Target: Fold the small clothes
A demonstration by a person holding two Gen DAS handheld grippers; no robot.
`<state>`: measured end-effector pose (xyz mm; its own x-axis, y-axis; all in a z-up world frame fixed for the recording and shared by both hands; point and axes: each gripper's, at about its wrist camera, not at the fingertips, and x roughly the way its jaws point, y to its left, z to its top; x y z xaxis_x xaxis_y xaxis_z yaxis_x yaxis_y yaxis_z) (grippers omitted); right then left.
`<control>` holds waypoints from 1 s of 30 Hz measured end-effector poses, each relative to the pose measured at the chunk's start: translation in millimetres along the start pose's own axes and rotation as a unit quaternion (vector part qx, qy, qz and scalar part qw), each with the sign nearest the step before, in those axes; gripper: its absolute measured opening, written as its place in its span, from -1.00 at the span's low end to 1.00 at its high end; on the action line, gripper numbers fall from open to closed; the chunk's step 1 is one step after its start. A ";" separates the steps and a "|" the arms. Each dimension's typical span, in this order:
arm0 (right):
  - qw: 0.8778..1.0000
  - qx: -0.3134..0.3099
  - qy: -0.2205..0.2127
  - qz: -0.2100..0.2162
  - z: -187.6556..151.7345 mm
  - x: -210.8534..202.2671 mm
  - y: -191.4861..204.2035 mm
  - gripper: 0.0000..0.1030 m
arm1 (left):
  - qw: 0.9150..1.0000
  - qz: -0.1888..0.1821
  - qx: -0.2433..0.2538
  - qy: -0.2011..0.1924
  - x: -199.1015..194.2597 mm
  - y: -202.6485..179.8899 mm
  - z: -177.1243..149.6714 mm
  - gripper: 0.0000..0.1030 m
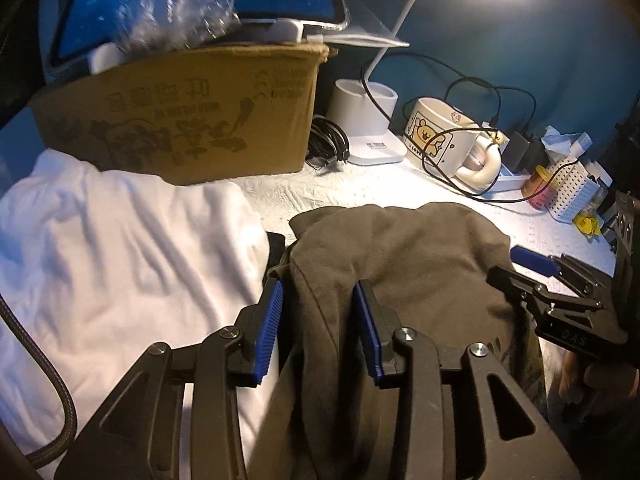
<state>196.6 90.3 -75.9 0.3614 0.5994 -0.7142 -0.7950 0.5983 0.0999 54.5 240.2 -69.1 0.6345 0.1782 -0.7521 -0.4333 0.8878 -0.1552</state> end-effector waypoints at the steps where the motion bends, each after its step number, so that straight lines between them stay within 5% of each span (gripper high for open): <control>1: 1.000 0.003 0.001 0.001 -2.2 -2.8 -0.6 0.16 | 1.000 0.000 -0.001 -0.002 -3.6 -0.4 -1.4 -0.29; 16: 0.998 0.028 0.057 0.019 -74.3 -43.3 20.3 0.16 | 1.000 -0.009 0.006 -0.009 -45.3 -16.5 -35.9 -0.29; 30: 0.998 0.029 0.050 0.031 -131.4 -87.3 56.6 0.09 | 1.000 -0.018 0.004 0.004 -69.3 -24.1 -80.3 -0.29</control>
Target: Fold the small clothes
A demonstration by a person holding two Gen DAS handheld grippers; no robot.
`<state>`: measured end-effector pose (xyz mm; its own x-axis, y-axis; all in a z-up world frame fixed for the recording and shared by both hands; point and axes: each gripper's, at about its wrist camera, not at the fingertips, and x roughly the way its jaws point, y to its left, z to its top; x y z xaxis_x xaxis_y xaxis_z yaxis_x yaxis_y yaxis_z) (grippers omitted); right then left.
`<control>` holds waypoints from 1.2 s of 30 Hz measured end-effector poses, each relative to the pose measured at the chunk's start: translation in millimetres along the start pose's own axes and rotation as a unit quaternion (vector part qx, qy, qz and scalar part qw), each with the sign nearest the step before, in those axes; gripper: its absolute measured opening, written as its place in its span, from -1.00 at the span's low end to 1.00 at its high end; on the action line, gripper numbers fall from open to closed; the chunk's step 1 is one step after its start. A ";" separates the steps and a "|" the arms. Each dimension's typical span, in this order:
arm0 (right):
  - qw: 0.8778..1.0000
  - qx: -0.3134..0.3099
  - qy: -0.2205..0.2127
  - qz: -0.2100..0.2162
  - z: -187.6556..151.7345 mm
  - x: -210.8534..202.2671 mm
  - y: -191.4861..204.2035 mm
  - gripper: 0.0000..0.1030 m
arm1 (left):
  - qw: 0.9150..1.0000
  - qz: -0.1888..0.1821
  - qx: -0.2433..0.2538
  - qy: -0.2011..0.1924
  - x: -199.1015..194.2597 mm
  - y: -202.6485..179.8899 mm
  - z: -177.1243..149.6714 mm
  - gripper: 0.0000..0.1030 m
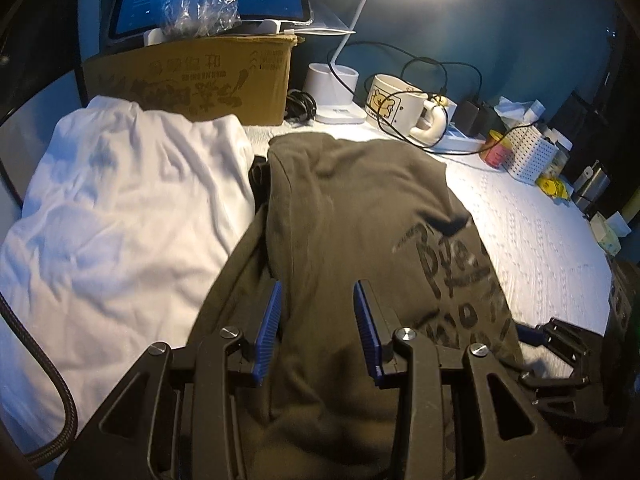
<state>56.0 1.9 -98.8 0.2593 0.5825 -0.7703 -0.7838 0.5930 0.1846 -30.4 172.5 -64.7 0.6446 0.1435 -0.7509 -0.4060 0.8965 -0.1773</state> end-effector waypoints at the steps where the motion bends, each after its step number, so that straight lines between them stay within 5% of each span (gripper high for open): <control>1: 1.000 -0.005 0.000 0.005 -3.3 -1.0 5.1 -0.09 | 1.000 0.000 0.000 0.001 -1.4 0.1 -2.5 -0.29; 5: 1.000 -0.024 -0.005 -0.004 -14.0 -4.3 25.4 -0.74 | 1.000 -0.002 0.000 0.000 -7.4 1.5 -9.0 -0.29; 19: 1.000 -0.020 -0.007 -0.004 -31.3 -17.5 39.3 -0.76 | 0.999 0.010 0.006 0.042 7.2 8.9 -44.6 -0.27; 32: 1.000 -0.001 0.003 0.004 -38.0 -26.2 32.9 -0.74 | 0.999 0.024 0.023 0.035 -6.6 -6.8 -43.3 -0.22; 36: 1.000 -0.001 0.001 0.003 -38.1 -37.2 27.0 -0.48 | 0.999 0.026 0.040 0.022 -17.8 -23.3 -36.7 -0.22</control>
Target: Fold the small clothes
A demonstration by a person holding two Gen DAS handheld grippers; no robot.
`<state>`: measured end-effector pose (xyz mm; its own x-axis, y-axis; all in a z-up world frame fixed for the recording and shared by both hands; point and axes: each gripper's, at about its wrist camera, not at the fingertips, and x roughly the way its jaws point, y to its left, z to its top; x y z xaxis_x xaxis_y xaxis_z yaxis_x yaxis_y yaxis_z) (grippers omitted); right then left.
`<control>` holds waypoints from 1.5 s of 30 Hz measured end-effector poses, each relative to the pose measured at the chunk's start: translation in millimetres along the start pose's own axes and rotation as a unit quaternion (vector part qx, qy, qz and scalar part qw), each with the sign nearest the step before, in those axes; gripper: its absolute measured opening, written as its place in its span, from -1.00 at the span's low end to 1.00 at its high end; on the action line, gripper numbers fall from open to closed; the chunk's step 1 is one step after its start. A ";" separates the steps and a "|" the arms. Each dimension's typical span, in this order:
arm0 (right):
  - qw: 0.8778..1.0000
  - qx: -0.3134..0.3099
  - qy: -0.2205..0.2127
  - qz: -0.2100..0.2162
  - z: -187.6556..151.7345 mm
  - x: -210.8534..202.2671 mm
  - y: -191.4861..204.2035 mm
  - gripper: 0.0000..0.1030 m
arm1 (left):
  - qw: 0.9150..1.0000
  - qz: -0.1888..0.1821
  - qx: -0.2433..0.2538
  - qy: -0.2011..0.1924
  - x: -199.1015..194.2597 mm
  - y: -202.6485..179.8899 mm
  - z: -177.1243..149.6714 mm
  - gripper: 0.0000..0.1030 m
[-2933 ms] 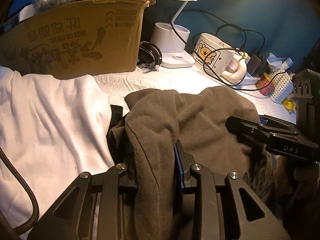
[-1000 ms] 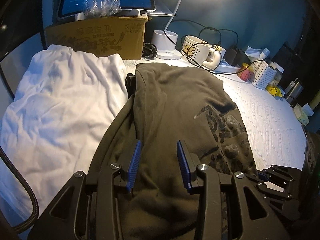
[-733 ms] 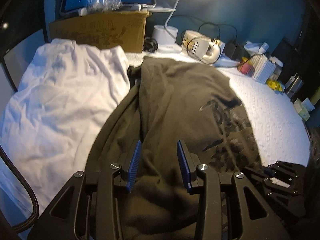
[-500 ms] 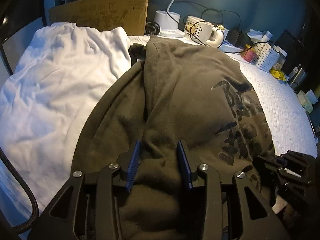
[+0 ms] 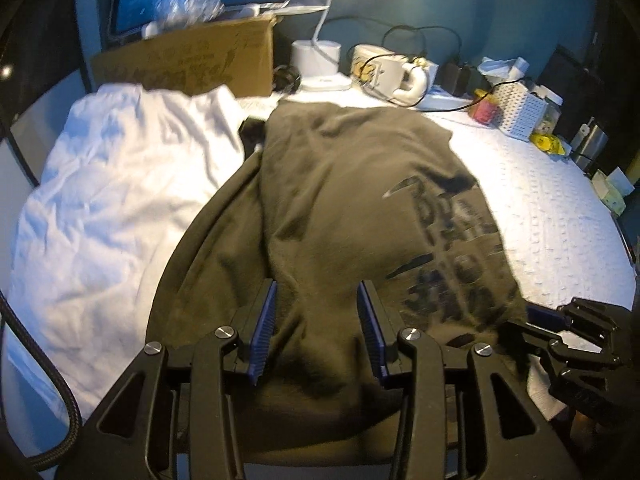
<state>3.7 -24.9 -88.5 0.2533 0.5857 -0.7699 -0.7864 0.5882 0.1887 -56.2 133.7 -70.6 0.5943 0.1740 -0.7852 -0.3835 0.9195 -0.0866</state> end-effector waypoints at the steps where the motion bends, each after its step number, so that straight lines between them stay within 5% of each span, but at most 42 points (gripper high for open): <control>1: 1.000 0.001 -0.002 -0.004 0.1 -3.1 -1.9 -0.33 | 1.000 0.002 0.003 -0.003 -2.9 -3.6 1.9 -0.22; 4: 1.000 0.010 -0.012 -0.012 -1.0 -14.9 -11.7 -0.03 | 1.000 0.002 0.009 -0.010 -8.6 -14.7 7.0 0.03; 14: 0.996 0.056 -0.043 -0.052 -9.0 -53.1 -66.8 -0.01 | 0.998 -0.035 0.052 -0.004 -8.5 -76.4 17.2 0.10; 16: 0.995 0.065 -0.048 -0.063 -11.6 -58.7 -78.6 -0.01 | 0.997 -0.040 0.061 -0.004 -7.6 -88.7 19.8 0.36; 24: 0.988 0.096 -0.072 -0.097 -21.8 -86.1 -117.2 -0.01 | 0.992 -0.058 0.107 -0.021 -14.1 -135.3 28.7 0.41; 28: 0.985 0.100 -0.084 -0.114 -24.0 -102.0 -128.4 -0.01 | 0.990 -0.069 0.114 -0.042 -22.8 -151.1 31.4 0.73; 45: 0.967 0.094 -0.150 -0.185 -13.9 -184.3 -147.8 0.02 | 0.972 -0.109 0.137 -0.157 -88.0 -180.4 57.1 0.74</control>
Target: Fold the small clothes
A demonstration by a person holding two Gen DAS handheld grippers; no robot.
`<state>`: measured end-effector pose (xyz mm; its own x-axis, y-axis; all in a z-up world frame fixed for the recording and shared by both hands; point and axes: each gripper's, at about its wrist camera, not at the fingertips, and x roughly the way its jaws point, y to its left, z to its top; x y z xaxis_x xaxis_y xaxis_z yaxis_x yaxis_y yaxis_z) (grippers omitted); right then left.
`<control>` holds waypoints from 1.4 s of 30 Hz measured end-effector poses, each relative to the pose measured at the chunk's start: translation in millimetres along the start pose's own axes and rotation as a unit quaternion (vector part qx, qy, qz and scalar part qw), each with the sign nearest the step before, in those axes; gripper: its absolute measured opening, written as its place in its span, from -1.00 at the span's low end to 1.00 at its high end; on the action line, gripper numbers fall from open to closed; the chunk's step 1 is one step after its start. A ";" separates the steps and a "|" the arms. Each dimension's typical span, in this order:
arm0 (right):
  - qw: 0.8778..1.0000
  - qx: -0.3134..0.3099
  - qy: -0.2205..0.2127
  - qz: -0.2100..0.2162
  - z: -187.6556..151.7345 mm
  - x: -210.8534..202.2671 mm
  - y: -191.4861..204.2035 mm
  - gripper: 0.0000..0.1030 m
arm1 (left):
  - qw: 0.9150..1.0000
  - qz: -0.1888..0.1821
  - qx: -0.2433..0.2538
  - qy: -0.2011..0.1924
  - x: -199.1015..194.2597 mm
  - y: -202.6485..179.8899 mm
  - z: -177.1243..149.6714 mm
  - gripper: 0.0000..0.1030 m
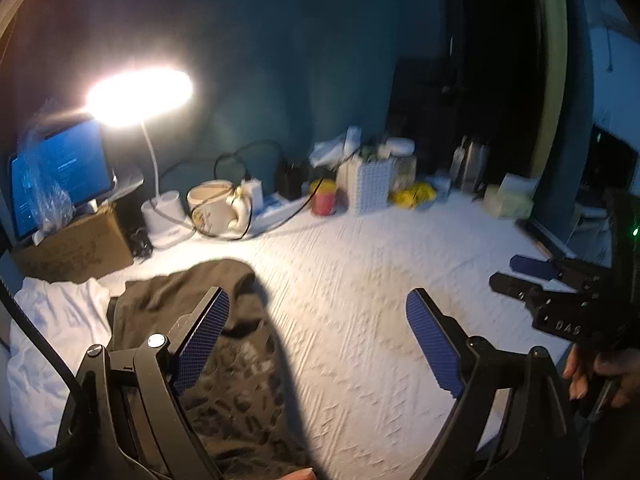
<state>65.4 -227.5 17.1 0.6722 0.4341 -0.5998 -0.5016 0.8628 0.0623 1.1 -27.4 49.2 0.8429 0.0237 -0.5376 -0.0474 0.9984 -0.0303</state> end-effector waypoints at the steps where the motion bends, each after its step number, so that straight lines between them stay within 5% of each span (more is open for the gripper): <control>1: 1.000 -0.001 -0.004 -0.002 1.8 -4.1 -0.4 0.03 | 1.000 0.000 0.001 -0.006 -2.6 -0.8 2.3 0.74; 15: 0.996 -0.016 -0.082 -0.037 26.2 -73.9 -1.1 0.03 | 0.995 -0.003 0.009 -0.098 -63.1 -1.2 33.1 0.74; 29: 0.981 -0.035 -0.171 -0.083 52.9 -153.3 15.0 0.04 | 0.982 0.015 -0.035 -0.183 -131.0 28.1 45.3 0.74; 33: 0.977 -0.038 -0.188 -0.095 57.8 -169.7 20.1 0.05 | 0.979 0.022 -0.047 -0.197 -145.4 41.8 48.6 0.74; 36: 0.974 -0.038 -0.202 -0.095 61.9 -181.9 24.5 0.33 | 0.977 0.031 -0.051 -0.203 -148.6 50.7 47.5 0.75; 42: 0.968 -0.043 -0.225 -0.101 71.4 -192.5 33.4 0.33 | 0.976 0.053 -0.060 -0.201 -143.9 67.5 43.2 0.75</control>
<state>-41.9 -263.8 191.7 0.9208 0.3442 -0.1836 -0.3657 0.9255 -0.0989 -100.2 38.7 161.0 0.9711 0.1686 -0.1687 -0.1876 0.9767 -0.1038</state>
